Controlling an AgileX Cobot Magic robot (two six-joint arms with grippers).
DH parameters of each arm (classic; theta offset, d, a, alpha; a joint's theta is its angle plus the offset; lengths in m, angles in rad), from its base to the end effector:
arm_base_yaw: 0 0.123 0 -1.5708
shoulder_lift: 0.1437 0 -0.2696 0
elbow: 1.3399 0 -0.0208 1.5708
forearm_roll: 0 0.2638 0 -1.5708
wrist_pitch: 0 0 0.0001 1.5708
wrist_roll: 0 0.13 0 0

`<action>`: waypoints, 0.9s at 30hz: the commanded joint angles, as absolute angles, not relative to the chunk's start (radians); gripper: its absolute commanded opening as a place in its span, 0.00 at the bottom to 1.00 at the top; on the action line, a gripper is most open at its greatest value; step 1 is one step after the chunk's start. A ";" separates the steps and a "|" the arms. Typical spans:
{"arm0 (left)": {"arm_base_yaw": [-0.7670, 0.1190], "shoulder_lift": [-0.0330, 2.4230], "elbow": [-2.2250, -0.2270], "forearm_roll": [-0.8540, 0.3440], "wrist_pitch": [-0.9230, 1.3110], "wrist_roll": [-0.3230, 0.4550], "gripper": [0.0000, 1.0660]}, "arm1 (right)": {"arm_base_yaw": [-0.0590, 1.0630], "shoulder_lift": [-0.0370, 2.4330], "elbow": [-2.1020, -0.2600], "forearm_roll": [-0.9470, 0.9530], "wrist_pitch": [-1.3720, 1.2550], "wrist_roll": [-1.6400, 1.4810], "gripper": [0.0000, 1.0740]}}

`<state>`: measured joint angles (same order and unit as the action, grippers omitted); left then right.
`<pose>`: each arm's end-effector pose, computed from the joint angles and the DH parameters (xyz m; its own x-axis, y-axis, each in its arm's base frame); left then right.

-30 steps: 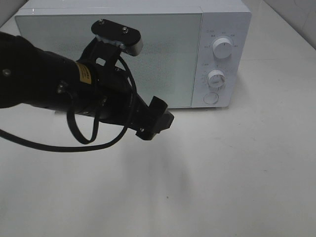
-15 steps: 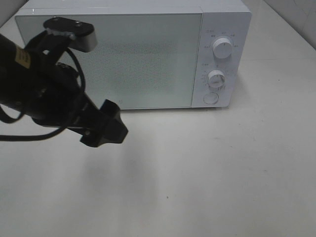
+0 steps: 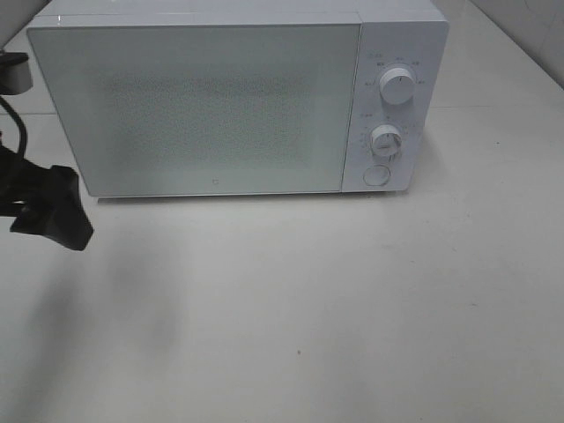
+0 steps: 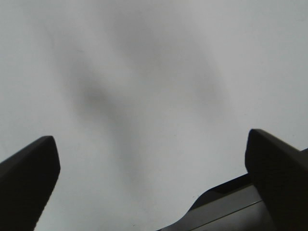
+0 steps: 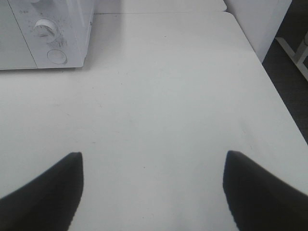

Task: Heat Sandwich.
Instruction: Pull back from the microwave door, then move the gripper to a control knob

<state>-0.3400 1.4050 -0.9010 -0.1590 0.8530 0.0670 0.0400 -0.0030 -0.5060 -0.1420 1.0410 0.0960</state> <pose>0.2613 -0.1089 0.1817 -0.9118 0.2825 -0.2979 0.3306 0.9354 -0.1251 0.0569 -0.0136 0.2711 -0.4241 0.0067 -0.9056 0.0808 0.9963 -0.0305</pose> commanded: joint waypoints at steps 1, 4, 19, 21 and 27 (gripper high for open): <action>-0.275 1.399 -0.900 -0.115 0.922 0.064 0.97 | 0.034 -0.031 -0.504 -0.141 1.038 0.088 0.71; -0.218 1.399 -0.900 -0.052 0.984 0.054 0.97 | 0.034 -0.031 -0.504 -0.141 1.038 0.088 0.71; -0.077 1.167 -0.899 -0.052 1.058 0.016 0.97 | 0.034 -0.031 -0.504 -0.141 1.038 0.088 0.71; -0.077 1.101 -0.866 -0.043 1.050 0.016 0.97 | 0.034 -0.031 -0.504 -0.141 1.038 0.088 0.71; -0.077 0.961 -0.720 -0.035 1.044 0.017 0.97 | 0.034 -0.031 -0.504 -0.141 1.038 0.088 0.71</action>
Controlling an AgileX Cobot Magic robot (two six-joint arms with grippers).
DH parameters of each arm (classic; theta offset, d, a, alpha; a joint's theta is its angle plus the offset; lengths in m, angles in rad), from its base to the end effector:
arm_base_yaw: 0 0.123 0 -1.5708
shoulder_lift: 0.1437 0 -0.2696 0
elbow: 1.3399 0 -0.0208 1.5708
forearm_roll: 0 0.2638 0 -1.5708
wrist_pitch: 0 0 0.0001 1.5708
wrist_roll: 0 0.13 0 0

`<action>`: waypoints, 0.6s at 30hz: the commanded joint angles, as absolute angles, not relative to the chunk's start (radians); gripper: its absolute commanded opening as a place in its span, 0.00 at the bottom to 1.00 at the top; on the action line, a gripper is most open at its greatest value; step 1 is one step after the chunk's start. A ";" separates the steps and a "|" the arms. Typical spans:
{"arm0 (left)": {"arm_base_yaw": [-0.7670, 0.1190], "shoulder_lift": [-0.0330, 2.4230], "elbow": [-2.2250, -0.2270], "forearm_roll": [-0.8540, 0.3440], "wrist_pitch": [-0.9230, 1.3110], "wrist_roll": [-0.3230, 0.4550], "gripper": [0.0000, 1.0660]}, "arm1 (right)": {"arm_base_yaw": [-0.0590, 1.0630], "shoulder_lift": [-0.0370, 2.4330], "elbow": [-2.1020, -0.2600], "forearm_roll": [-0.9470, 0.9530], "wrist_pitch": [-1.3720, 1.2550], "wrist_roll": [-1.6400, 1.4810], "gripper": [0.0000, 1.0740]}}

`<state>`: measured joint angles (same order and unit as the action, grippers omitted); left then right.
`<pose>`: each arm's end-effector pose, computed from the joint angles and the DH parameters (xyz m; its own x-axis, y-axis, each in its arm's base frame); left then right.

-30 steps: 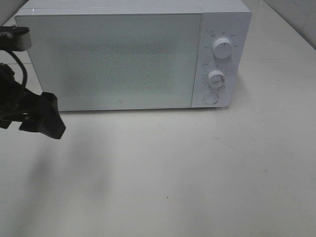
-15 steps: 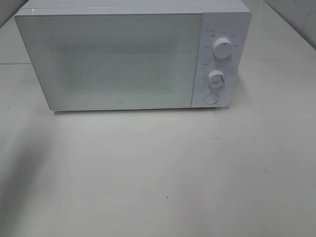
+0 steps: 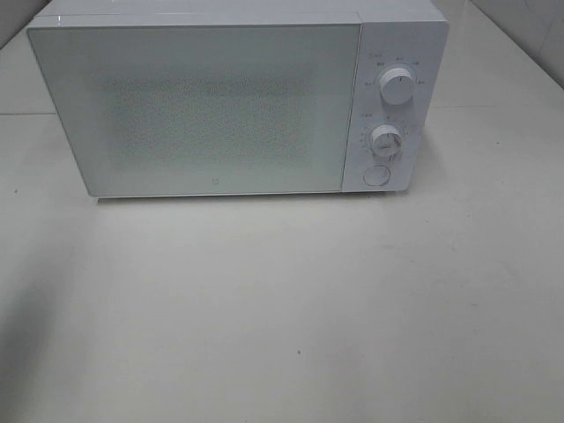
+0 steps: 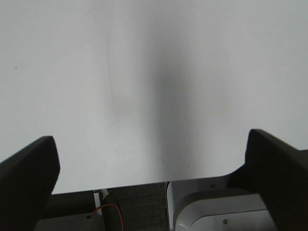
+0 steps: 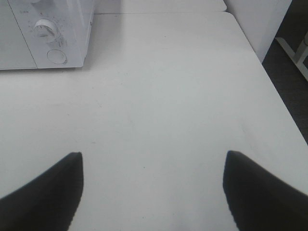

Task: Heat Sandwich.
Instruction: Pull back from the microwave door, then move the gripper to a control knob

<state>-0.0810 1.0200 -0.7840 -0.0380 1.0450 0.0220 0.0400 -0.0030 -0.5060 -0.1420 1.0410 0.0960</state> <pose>0.2040 -0.0208 0.2312 -0.9263 0.0781 -0.3685 0.0956 0.9950 -0.0295 0.0569 -0.0136 0.2711 -0.4241 0.0067 -0.9056 0.0808 0.9963 -0.0305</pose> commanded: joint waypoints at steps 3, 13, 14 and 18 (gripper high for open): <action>-0.077 0.890 -0.642 -0.035 1.034 0.017 0.97 | 0.034 -0.031 -0.504 -0.141 1.038 0.088 0.71; -0.077 0.541 -0.525 -0.040 0.934 0.016 0.97 | 0.034 -0.031 -0.504 -0.141 1.038 0.088 0.71; -0.077 0.504 -0.525 -0.040 0.940 0.016 0.97 | 0.034 -0.031 -0.504 -0.141 1.038 0.088 0.71; -0.077 0.385 -0.525 -0.040 0.983 0.016 0.97 | 0.034 -0.031 -0.504 -0.141 1.038 0.088 0.71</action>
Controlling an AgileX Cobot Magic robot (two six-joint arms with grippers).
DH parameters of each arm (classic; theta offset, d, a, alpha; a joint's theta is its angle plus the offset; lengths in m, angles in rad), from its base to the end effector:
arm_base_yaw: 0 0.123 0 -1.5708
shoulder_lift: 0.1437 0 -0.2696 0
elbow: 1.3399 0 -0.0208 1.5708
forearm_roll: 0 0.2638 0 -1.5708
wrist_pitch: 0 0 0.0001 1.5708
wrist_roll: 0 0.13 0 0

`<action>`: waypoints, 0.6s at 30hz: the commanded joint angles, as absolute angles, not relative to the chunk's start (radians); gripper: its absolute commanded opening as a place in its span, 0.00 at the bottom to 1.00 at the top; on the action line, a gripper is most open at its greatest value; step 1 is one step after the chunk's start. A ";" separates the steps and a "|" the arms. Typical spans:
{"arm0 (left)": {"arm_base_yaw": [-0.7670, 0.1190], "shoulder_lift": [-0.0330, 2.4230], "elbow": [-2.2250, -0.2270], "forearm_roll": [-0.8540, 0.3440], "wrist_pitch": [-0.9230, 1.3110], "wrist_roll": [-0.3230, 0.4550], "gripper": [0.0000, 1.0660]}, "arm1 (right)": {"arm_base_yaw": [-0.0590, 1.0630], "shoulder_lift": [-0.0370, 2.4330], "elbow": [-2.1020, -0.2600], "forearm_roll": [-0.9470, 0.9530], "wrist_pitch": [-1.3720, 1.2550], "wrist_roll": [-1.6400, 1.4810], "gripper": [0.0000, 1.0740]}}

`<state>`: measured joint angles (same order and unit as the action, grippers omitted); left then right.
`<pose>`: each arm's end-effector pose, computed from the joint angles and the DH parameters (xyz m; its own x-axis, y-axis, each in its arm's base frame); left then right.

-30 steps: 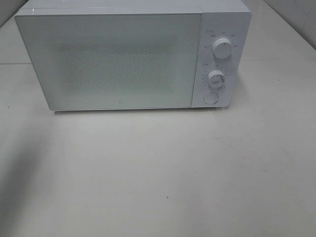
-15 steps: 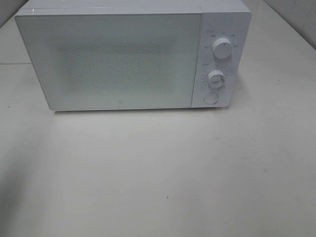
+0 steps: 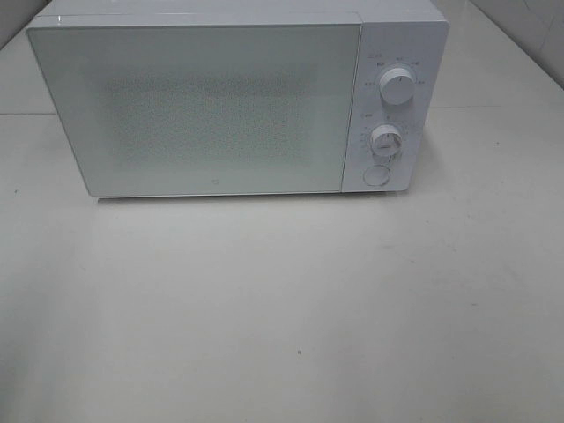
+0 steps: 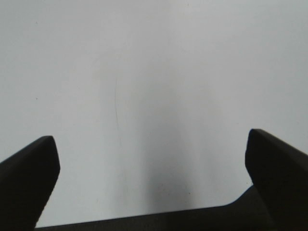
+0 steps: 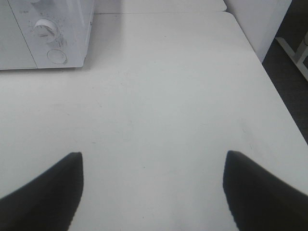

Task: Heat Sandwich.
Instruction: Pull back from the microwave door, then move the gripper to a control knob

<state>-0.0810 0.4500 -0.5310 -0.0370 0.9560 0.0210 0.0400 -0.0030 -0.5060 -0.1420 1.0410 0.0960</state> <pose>0.1240 -0.0140 0.2463 -0.7063 0.0570 -0.7056 0.1019 0.9946 -0.0217 0.0569 -0.0136 0.2711 -0.4241 0.0067 -0.9056 0.0808 0.9963 -0.0305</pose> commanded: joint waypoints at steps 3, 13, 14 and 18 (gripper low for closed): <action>-0.077 0.317 -0.502 -0.038 1.031 0.016 0.97 | 0.034 -0.031 -0.504 -0.141 1.038 0.088 0.71; -0.077 0.136 -0.496 -0.050 1.038 0.016 0.97 | 0.034 -0.031 -0.504 -0.141 1.038 0.088 0.71; -0.077 0.119 -0.496 -0.057 1.038 0.016 0.97 | 0.034 -0.031 -0.504 -0.141 1.038 0.088 0.71; -0.077 0.056 -0.496 -0.060 1.037 0.016 0.97 | 0.034 -0.031 -0.504 -0.141 1.038 0.088 0.71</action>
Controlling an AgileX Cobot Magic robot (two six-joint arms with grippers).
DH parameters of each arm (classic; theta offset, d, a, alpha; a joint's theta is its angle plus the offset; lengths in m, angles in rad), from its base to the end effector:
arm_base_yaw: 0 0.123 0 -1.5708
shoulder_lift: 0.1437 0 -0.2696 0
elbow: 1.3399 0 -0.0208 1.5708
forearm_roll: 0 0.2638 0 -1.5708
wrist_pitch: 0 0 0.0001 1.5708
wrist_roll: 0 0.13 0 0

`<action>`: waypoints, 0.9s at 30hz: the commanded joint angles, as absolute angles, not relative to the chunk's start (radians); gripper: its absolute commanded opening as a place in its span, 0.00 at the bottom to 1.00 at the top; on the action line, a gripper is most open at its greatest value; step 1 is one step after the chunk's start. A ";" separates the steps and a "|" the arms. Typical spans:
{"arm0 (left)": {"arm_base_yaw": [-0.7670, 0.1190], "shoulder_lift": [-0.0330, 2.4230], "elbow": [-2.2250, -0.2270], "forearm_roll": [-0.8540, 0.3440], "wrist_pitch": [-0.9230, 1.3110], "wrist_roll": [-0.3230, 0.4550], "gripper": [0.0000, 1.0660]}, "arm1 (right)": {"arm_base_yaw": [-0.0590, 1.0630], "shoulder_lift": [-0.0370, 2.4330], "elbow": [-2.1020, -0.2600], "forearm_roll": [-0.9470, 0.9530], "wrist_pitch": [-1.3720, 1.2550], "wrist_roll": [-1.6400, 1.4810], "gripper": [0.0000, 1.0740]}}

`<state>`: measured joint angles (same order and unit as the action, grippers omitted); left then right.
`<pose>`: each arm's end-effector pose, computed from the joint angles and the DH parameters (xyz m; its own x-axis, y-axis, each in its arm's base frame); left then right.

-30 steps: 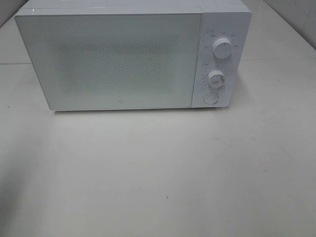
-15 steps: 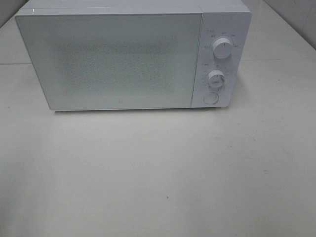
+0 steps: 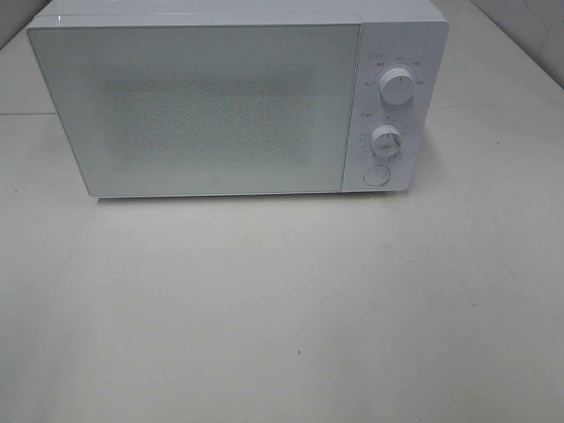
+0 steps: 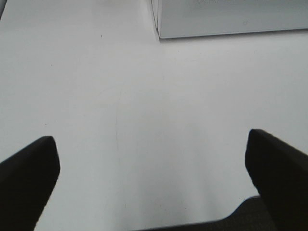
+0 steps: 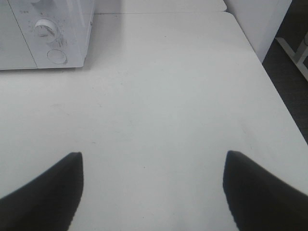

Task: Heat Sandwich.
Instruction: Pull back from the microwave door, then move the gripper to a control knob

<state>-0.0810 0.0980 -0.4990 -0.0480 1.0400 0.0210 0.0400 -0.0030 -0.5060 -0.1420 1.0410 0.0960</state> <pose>0.0714 -0.0112 0.2615 -0.5225 0.0391 -0.8518 0.1142 0.9932 -0.0245 0.0569 -0.0136 0.2711 -0.4241 0.0067 -0.9056 0.0808 0.9963 -0.0305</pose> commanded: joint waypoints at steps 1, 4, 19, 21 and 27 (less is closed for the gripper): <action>-0.077 0.040 -0.496 -0.060 1.037 0.016 0.97 | 0.034 -0.031 -0.504 -0.141 1.038 0.088 0.71; -0.077 -0.008 -0.496 -0.060 1.037 0.016 0.97 | 0.034 -0.031 -0.504 -0.141 1.038 0.088 0.71; -0.077 -0.034 -0.496 -0.060 1.037 0.016 0.97 | 0.034 -0.030 -0.504 -0.142 1.038 0.088 0.71; -0.077 -0.032 -0.496 -0.060 1.037 0.016 0.97 | 0.034 -0.030 -0.504 -0.142 1.038 0.088 0.71; -0.077 -0.032 -0.496 -0.060 1.037 0.016 0.97 | 0.034 -0.030 -0.504 -0.142 1.038 0.088 0.71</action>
